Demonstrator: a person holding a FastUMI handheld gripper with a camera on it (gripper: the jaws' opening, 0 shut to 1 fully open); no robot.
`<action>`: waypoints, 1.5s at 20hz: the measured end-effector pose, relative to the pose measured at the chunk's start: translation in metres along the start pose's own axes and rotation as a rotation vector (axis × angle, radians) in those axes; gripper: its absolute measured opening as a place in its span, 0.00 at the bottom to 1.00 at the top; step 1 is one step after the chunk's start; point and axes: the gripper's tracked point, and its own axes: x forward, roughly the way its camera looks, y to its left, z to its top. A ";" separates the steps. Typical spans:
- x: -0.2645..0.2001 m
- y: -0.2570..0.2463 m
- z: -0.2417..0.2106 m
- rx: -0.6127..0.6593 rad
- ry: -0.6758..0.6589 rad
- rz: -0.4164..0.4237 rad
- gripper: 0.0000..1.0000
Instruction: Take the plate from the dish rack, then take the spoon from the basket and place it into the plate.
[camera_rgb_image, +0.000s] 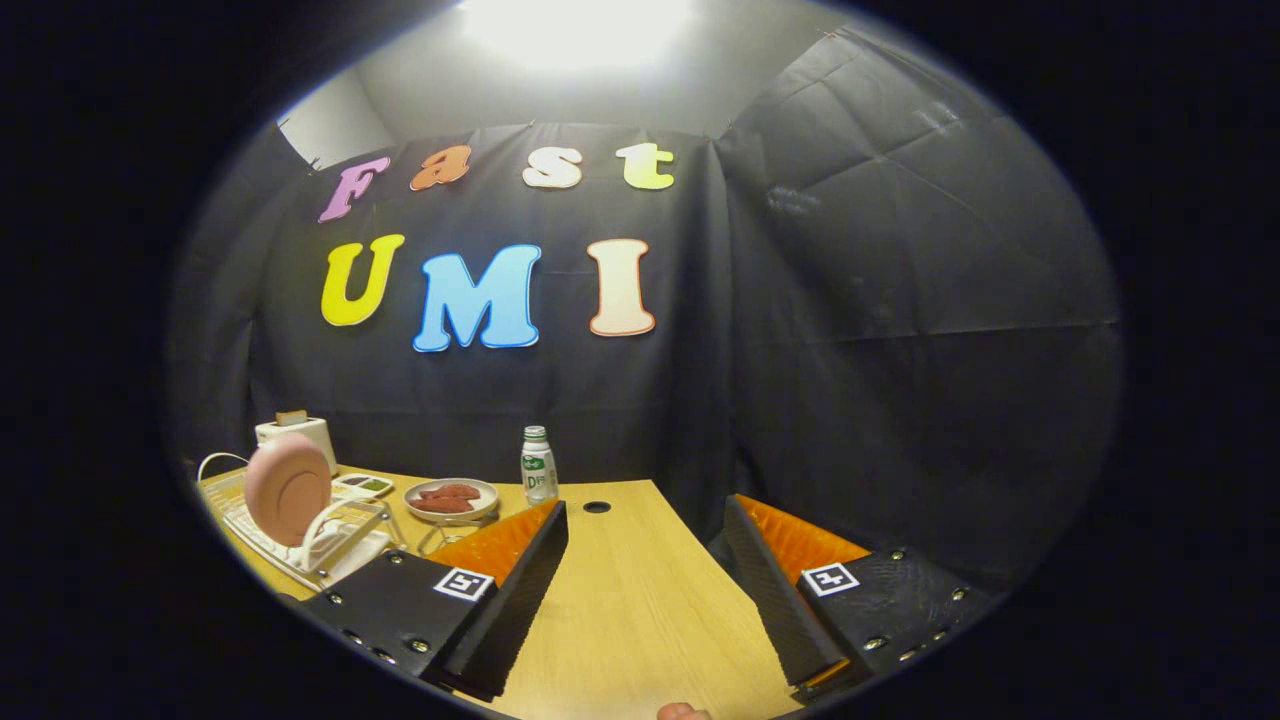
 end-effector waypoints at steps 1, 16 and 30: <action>-0.010 0.009 0.009 0.000 0.002 0.009 0.96; -0.028 0.200 0.099 0.003 0.049 0.274 0.96; 0.056 0.351 0.034 0.022 0.499 0.499 0.97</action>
